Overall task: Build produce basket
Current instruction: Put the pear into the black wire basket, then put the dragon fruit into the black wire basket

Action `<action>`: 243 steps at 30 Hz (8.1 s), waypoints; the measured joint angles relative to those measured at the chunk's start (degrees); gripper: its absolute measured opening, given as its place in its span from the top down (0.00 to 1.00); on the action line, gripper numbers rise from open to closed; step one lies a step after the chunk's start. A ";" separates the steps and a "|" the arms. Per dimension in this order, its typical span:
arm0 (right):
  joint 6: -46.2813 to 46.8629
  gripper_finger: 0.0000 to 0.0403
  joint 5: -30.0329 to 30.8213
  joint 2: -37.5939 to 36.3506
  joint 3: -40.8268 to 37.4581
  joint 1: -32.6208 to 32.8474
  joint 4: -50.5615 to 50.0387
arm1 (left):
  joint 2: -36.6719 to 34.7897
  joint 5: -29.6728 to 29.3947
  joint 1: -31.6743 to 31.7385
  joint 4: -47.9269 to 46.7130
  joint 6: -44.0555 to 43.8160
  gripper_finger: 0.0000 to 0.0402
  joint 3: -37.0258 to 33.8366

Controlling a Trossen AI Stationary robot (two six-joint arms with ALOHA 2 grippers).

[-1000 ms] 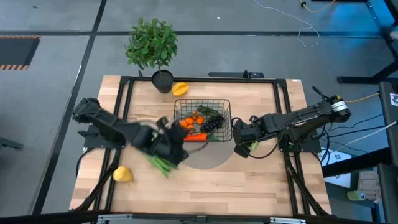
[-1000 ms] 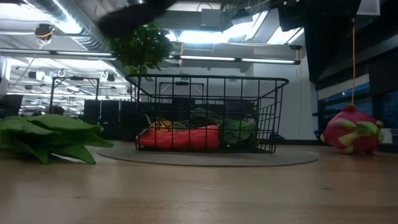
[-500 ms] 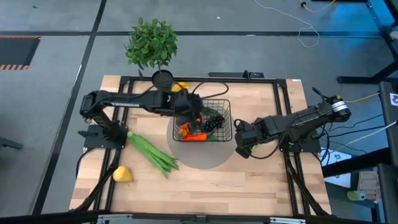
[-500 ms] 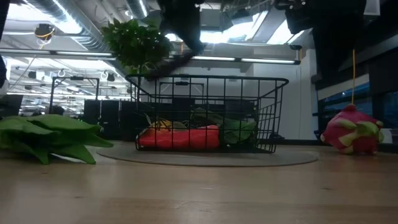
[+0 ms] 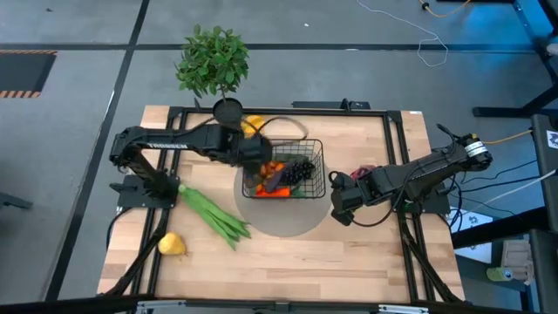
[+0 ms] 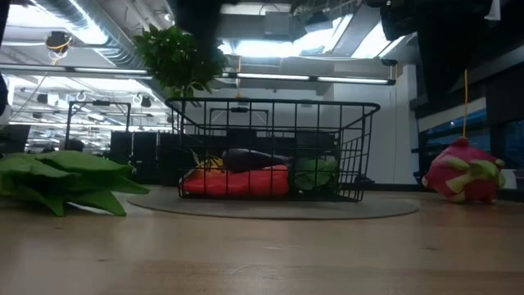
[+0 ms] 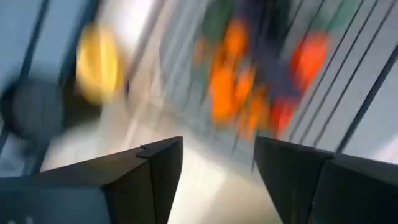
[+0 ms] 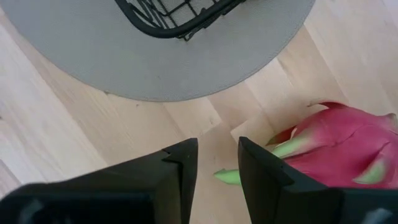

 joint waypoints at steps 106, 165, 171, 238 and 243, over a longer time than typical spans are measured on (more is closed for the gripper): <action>1.68 0.74 0.04 0.04 -0.07 0.00 6.21 | -0.52 21.28 -49.78 20.72 -36.19 1.00 -36.32; 0.08 0.74 -0.46 0.07 -0.04 0.06 5.88 | 0.82 -11.38 -2.76 1.21 20.15 0.78 7.46; 0.09 0.74 -0.52 0.07 -0.04 1.31 5.88 | 0.83 -11.35 -2.78 -6.59 14.60 0.78 7.46; 59.24 0.72 7.91 14.71 -0.05 9.90 -18.45 | 0.83 -11.43 -2.26 -9.62 11.46 0.78 7.46; 66.07 0.64 8.04 16.01 -0.07 9.90 -18.45 | 0.83 -11.41 -2.26 -9.62 10.18 0.78 7.46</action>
